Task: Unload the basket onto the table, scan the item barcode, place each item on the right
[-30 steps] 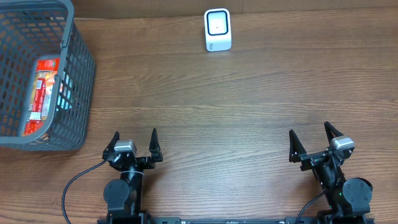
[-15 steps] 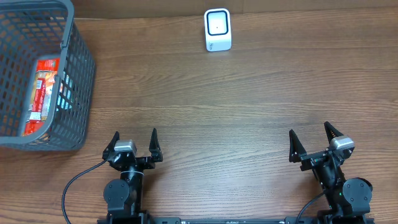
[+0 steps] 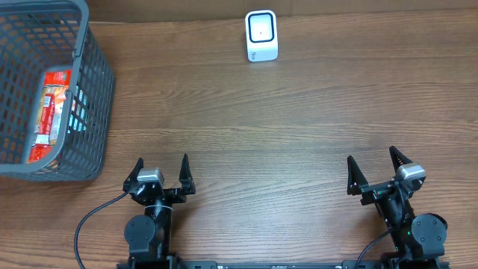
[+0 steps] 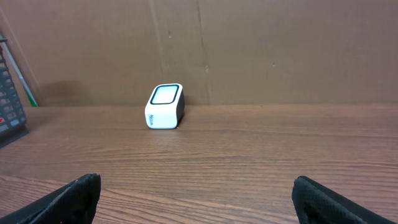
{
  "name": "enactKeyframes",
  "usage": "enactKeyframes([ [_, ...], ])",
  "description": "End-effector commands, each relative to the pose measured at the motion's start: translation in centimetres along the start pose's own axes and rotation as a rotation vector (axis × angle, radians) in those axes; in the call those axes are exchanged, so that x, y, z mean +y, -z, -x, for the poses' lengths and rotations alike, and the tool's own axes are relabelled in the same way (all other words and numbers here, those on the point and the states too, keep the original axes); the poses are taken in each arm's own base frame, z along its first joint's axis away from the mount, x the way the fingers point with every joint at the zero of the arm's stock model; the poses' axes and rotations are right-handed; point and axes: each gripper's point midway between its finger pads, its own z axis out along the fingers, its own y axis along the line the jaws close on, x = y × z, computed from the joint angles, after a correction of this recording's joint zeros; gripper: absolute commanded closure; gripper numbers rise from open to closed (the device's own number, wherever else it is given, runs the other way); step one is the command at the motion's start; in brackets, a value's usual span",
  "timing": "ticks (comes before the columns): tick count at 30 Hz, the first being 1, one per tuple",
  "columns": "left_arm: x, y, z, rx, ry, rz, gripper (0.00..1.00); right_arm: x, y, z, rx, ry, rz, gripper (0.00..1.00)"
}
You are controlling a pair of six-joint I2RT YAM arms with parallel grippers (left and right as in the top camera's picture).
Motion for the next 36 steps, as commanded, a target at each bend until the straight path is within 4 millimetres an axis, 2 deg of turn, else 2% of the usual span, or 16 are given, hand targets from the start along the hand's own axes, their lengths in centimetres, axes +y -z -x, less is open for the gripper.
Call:
enactKeyframes([
  [1,-0.23,0.03,0.01,-0.005,-0.023,-0.011,0.0,-0.05,-0.02,-0.25,-0.001,-0.002,0.001,0.0],
  [31,-0.1,0.03,0.01,-0.005,-0.021,-0.003,0.0,-0.05,-0.02,-0.25,-0.001,-0.002,0.001,0.0],
  [36,-0.63,0.09,0.08,-0.001,0.058,-0.034,0.0,-0.05,-0.02,-0.25,-0.001,-0.002,0.001,0.0],
])
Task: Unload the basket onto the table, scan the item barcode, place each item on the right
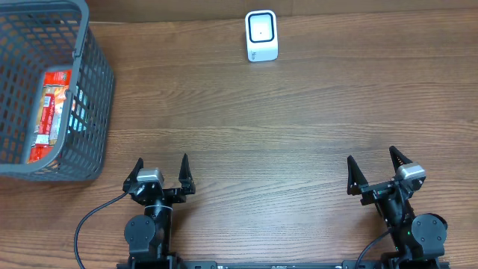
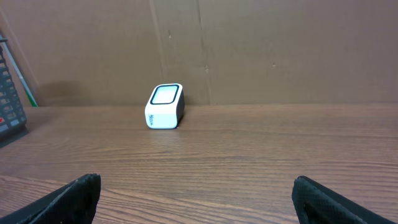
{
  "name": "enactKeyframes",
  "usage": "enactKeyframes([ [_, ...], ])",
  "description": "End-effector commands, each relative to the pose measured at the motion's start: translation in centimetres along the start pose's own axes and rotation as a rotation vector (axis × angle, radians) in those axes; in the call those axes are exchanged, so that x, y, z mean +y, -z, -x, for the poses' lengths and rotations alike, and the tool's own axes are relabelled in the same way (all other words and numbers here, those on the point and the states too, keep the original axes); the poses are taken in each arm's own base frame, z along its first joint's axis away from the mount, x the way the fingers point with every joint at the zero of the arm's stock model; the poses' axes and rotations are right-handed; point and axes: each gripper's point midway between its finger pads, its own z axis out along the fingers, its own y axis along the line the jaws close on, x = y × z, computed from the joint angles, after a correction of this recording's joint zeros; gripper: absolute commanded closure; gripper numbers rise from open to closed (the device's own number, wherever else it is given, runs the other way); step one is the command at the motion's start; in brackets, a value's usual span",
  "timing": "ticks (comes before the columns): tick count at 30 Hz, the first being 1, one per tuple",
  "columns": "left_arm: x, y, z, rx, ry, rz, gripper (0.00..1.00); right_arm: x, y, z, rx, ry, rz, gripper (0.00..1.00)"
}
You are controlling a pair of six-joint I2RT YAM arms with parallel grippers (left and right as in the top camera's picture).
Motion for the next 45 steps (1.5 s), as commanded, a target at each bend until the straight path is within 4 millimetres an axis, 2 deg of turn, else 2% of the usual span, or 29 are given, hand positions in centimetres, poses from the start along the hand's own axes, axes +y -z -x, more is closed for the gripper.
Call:
enactKeyframes([
  [1,-0.8,0.1,0.1,0.005,0.067,-0.045,0.0,-0.1,0.0,-0.2,-0.001,-0.002,0.001,0.0],
  [8,-1.9,1.7,0.8,0.109,0.095,-0.088,0.0,-0.1,0.0,-0.2,-0.001,-0.003,0.001,0.0],
  [16,-2.7,5.1,7.3,0.084,0.09,-0.095,0.0,-0.1,0.0,-0.2,-0.001,-0.003,0.001,0.0],
  [19,-3.2,5.9,9.7,0.114,0.091,-0.101,0.01,-0.1,0.0,-0.2,-0.001,-0.002,0.001,0.0],
  [22,-4.2,6.1,11.1,0.172,0.064,-0.146,0.0,-0.1,0.0,-0.2,-0.001,-0.003,0.001,0.0],
  [25,-5.1,5.9,12.1,0.263,0.053,-0.183,0.0,-0.1,0.0,-0.2,-0.001,-0.003,0.001,0.0],
  [33,-6.8,5.1,12.8,0.612,0.096,-0.244,0.0,-0.1,0.0,-0.2,-0.001,-0.002,0.001,0.0],
  [37,-6.9,4.3,14.9,0.728,0.07,-0.243,0.0,-0.1,0.0,-0.2,-0.001,-0.002,0.001,0.0],
  [42,-4.9,1.4,19.6,0.664,-0.061,-0.132,0.0,-0.1,0.0,-0.2,-0.001,-0.003,0.001,0.0],
  [45,-3.4,-0.2,21.2,0.62,-0.092,-0.043,0.0,-0.1,0.0,-0.2,-0.001,-0.002,0.001,0.0],
])
